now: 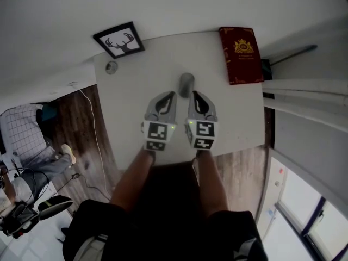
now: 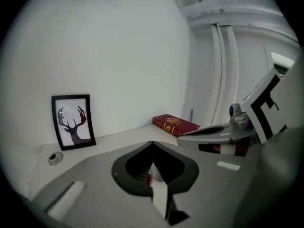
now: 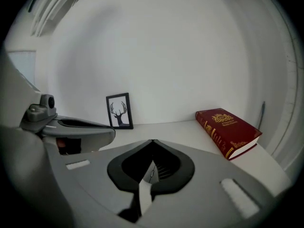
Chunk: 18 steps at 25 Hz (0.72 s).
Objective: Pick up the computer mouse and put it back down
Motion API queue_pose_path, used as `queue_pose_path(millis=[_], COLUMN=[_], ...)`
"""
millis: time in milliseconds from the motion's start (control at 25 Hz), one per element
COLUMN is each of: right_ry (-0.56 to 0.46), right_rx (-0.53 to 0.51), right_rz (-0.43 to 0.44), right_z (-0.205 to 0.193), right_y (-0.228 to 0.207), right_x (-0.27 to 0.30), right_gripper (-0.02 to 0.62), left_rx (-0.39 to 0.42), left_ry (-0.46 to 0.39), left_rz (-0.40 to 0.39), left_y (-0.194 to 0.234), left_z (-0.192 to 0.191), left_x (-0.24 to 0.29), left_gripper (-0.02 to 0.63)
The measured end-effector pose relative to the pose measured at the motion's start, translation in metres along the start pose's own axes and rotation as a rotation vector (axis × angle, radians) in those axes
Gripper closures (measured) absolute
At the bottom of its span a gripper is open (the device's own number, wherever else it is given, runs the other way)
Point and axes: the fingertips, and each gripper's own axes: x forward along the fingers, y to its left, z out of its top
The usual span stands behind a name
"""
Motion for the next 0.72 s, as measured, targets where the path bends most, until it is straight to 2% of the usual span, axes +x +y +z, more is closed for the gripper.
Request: queue_pose_path(millis=[160,240,280,560,720], right_ry=[0.057,0.097,0.115,0.231,0.285], right_rx=[0.028,0.043,0.048,0.198,0.227], right_rz=[0.009,0.018,0.018,0.033,0.030], right_z=[-0.018,-0.029,-0.034,-0.058,-0.069], right_y=[-0.005,-0.008,-0.010,-0.024,-0.028], right_x=[0.019,0.030,0.035,0.066,0.078], right_gripper=[0.574,0.489,0.471,0.449,0.382], left_rx=[-0.016,-0.021,-0.023,-0.029,-0.030], left_ry=[0.025,0.037,0.045,0.076,0.089], left_rz=[-0.002,-0.001,-0.002,-0.005,-0.010], left_y=[0.005,0.007,0.008,0.016,0.019], left_z=[-0.009,-0.014,-0.017,-0.028,-0.032], left_x=[0.007,0.010,0.013,0.029,0.034], left_gripper=[0.606,0.606,0.606,0.606,0.606])
